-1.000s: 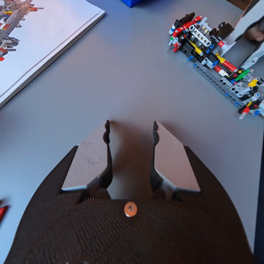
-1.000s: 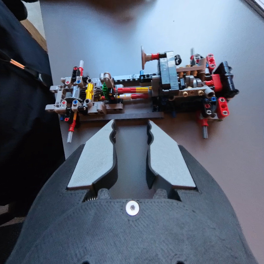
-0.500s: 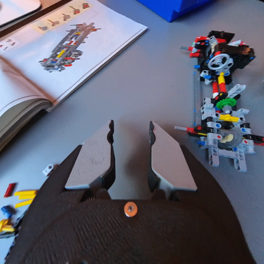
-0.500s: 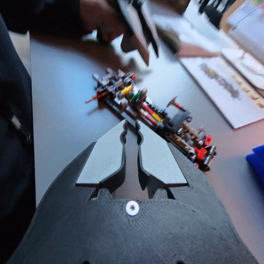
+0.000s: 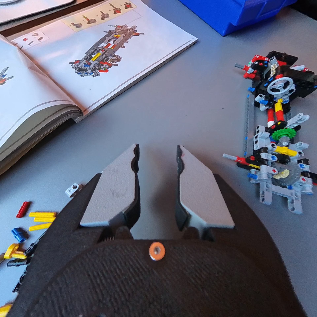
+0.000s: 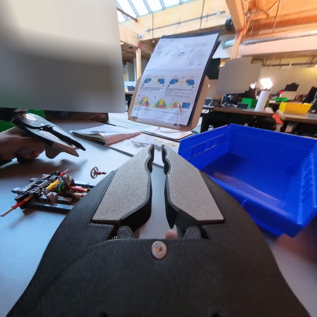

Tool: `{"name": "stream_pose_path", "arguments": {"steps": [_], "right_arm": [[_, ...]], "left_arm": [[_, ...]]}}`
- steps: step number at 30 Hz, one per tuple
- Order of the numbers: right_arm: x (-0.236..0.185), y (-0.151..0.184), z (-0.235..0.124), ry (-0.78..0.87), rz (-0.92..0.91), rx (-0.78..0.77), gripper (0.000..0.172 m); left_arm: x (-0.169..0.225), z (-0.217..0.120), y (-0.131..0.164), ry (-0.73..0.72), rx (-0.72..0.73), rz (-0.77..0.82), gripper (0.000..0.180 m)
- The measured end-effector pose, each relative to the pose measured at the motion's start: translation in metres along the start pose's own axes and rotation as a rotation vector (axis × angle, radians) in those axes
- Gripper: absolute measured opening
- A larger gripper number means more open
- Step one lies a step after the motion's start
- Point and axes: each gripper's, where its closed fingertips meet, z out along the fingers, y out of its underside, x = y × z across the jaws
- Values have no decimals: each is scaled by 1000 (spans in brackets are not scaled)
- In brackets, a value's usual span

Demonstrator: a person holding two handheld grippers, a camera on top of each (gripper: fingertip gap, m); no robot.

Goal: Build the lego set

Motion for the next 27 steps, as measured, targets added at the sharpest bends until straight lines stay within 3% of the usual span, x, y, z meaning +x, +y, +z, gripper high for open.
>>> {"name": "stream_pose_path", "arguments": {"steps": [7, 16, 27], "right_arm": [[-4, 15, 21, -54, -41, -69, 3], [14, 6, 33, -60, -4, -10, 4], [-7, 14, 41, -204, 11, -47, 10]], "left_arm": [[-1, 0, 0, 18, -1, -29, 41], [2, 1, 0, 17, -4, -7, 41], [5, 1, -5, 13, 26, 2, 37]]}}
